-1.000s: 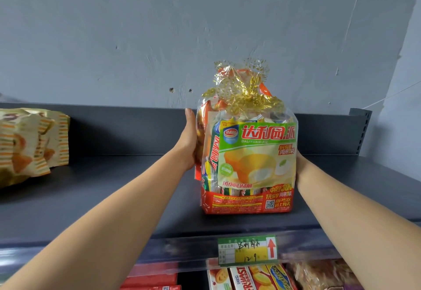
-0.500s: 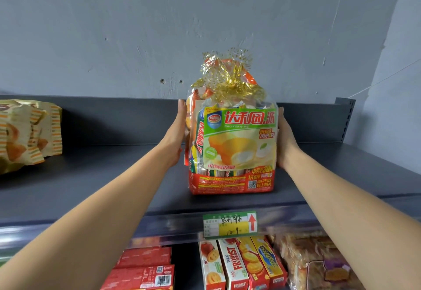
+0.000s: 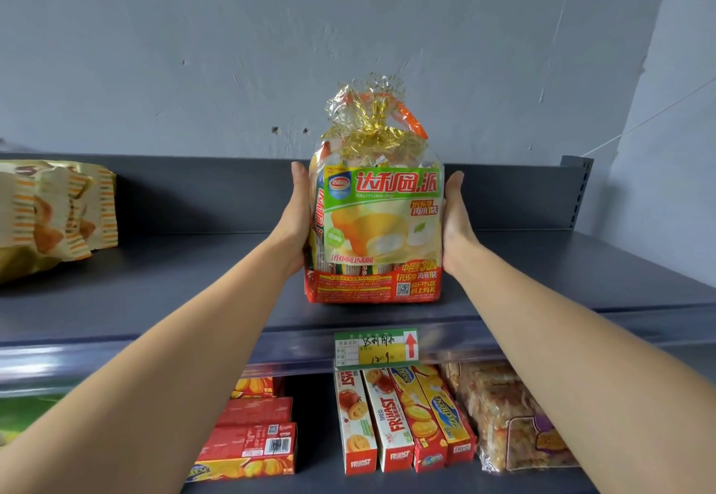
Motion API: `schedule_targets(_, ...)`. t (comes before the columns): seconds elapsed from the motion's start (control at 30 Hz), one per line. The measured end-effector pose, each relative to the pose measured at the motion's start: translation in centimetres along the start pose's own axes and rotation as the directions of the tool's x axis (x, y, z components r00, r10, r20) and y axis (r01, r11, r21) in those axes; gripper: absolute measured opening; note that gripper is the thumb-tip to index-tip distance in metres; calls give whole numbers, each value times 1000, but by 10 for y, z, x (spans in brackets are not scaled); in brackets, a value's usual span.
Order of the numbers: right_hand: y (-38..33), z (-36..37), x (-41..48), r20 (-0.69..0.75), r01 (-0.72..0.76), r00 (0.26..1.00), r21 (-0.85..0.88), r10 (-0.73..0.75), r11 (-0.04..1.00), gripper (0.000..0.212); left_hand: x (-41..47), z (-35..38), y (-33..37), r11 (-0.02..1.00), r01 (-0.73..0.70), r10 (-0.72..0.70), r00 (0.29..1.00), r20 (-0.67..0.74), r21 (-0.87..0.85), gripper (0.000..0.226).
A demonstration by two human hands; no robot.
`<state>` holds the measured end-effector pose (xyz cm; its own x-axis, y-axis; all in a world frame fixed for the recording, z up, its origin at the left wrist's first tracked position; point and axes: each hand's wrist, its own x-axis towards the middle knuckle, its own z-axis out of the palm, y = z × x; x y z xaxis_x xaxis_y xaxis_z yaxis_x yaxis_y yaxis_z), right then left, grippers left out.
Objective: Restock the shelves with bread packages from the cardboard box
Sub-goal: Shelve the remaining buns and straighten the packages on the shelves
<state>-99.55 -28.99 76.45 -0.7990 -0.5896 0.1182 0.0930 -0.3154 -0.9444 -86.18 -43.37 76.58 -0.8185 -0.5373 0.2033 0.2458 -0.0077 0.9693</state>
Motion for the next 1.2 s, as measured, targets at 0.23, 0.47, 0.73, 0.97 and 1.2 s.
schedule_targets(0.23,-3,-5,-4,-168,15,984,-209,-51,978,70,-8,-5,1,995,39,-33,997,-66,87,89)
schedule_targets(0.47,-11,-4,-28,-290,90,935,-360,-203,929,46,-25,-17,3,973,39,-36,999,-19,229,95)
schedule_targets(0.73,4,-1,-65,-145,162,947,-554,-287,816,40,-51,-25,-3,936,-15,-26,994,110,351,47)
schedule_targets(0.97,14,-2,-76,-143,107,960,-611,-242,784,43,-61,-19,-4,922,13,-25,999,27,387,56)
schedule_targets(1.2,17,-13,-86,-115,117,959,-668,-258,735,55,-77,-4,-12,668,-287,453,889,-69,686,75)
